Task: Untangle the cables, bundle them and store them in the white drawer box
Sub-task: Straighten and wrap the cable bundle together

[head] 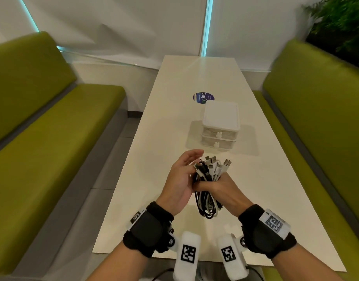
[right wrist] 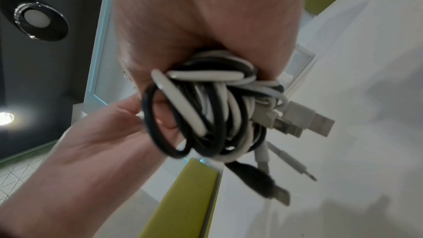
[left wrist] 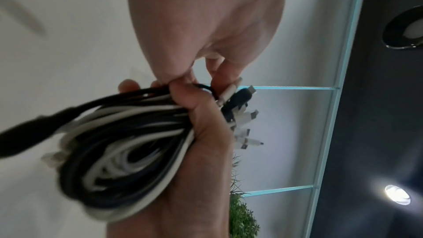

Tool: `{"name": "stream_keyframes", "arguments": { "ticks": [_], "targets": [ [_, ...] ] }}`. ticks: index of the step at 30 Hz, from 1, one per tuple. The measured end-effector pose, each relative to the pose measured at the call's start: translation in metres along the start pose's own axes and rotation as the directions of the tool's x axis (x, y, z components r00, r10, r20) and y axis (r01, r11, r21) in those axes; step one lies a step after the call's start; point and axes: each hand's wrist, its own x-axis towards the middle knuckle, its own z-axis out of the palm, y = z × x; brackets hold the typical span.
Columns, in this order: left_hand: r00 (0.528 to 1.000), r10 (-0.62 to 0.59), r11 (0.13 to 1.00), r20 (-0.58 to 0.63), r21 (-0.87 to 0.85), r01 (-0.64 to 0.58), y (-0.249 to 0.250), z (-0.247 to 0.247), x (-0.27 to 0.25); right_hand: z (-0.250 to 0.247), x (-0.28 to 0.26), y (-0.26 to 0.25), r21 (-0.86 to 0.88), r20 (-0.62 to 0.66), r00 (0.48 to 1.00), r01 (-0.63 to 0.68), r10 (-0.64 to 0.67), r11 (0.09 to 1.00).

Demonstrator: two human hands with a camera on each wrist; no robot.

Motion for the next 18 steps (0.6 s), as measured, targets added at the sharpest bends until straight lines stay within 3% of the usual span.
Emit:
{"name": "stream_keyframes", "arguments": {
  "ticks": [5,7,9,14,18],
  "targets": [
    [0.999,0.017,0.953,0.033,0.302,-0.027,0.001,-0.024,0.001,-0.001,0.001,0.002,0.14,-0.147,0.989,0.011,0.01,0.99],
    [0.979,-0.102,0.916,0.177,0.402,0.022,-0.007,-0.033,-0.007,-0.001,0.003,0.002,0.218,-0.211,0.977,0.038,0.01,0.975],
    [0.933,-0.191,0.826,0.304,0.563,-0.014,-0.014,-0.031,-0.012,0.002,0.001,0.0,0.275,-0.236,0.972,0.05,0.017,0.96],
    [0.909,-0.266,0.661,0.321,0.747,-0.07,-0.01,-0.021,-0.01,0.012,-0.01,0.003,0.41,-0.15,0.982,-0.042,0.113,0.911],
    [0.959,-0.142,0.551,0.247,0.824,-0.13,-0.011,-0.015,-0.018,0.012,-0.013,0.0,0.417,-0.083,0.989,-0.077,0.122,0.906]
  ]
}}
